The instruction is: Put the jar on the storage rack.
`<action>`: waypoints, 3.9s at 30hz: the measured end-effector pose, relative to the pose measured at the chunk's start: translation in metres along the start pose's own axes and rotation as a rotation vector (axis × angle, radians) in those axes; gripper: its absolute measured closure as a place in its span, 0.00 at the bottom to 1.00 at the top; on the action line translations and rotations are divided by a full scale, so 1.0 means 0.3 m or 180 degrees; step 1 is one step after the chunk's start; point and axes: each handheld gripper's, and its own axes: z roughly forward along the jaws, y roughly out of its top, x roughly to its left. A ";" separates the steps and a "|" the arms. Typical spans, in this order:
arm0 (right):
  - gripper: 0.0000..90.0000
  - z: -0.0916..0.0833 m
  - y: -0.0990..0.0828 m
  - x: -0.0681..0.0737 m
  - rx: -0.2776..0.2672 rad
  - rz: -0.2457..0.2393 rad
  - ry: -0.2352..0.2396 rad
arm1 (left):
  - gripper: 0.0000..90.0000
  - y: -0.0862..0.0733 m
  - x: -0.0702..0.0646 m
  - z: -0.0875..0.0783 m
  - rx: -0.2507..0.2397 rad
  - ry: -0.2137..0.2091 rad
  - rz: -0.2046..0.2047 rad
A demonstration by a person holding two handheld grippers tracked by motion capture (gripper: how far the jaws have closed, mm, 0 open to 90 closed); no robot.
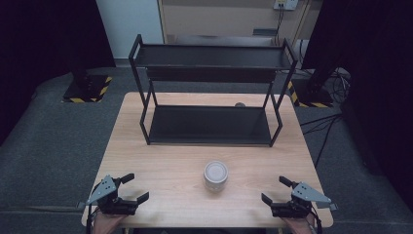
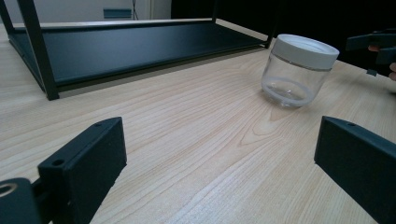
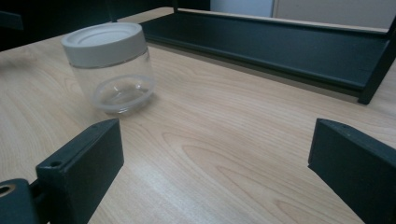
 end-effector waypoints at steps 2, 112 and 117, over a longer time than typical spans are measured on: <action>0.03 -0.005 0.000 -0.003 -0.0015 0.0023 -0.0009 | 0.01 0.000 0.001 -0.001 -0.0008 0.0003 -0.0011; 0.01 0.127 0.198 0.079 0.0116 -0.0218 0.0523 | 0.00 -0.003 -0.004 -0.003 0.0047 -0.0028 0.0003; 0.01 0.150 0.210 0.091 0.0163 -0.0238 0.0597 | 0.00 -0.003 -0.004 -0.002 0.0050 -0.0032 0.0003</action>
